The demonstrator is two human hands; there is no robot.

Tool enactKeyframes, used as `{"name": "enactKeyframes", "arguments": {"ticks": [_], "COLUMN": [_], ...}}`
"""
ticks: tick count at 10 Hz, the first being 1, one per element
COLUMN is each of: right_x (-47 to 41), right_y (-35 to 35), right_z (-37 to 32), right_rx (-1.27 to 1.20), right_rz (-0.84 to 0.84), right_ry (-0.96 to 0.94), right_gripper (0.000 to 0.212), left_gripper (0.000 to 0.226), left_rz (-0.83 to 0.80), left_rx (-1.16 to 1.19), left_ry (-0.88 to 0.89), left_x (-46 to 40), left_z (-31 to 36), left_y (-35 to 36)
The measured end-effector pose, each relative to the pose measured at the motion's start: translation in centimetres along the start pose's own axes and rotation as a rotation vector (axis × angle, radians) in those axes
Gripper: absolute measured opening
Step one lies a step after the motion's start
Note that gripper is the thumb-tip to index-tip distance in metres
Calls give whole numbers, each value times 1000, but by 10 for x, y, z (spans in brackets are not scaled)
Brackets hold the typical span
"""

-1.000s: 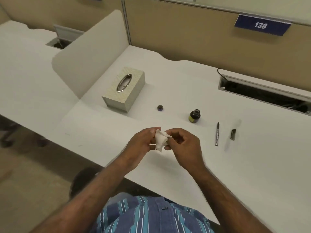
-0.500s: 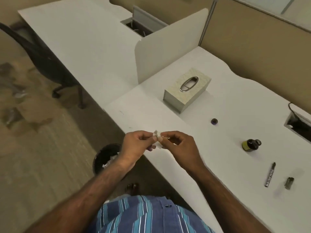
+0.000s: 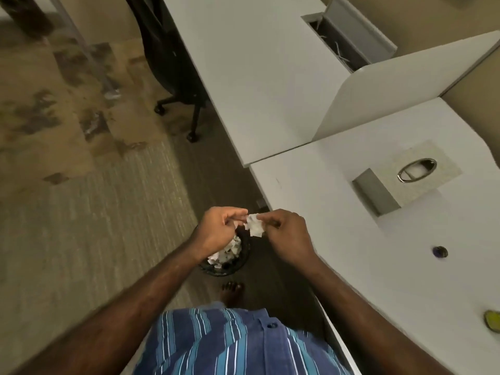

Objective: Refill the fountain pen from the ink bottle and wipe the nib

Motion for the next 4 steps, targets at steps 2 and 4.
{"name": "enactKeyframes", "arguments": {"ticks": [2, 4], "right_x": [-29, -48], "right_y": [77, 136], "right_z": [-10, 6], "right_rx": [140, 158], "right_rz": [-98, -218], "right_ry": [-46, 51], "right_gripper": [27, 29], "left_gripper": [55, 63], "left_rz": [88, 148], "left_rx": [-186, -345], "left_ry": [-43, 5], "left_x": [-4, -4], "left_z": [-49, -82], "left_y": [-53, -81]}}
Point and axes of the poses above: each hand's wrist, its own x-axis away from the middle knuckle, its own y-axis out of the palm, z = x × y, the point moved 8 cm from there along -x, towards the middle knuckle, and after that the axes turned 2 degrees about z, right-handed, at the moved point
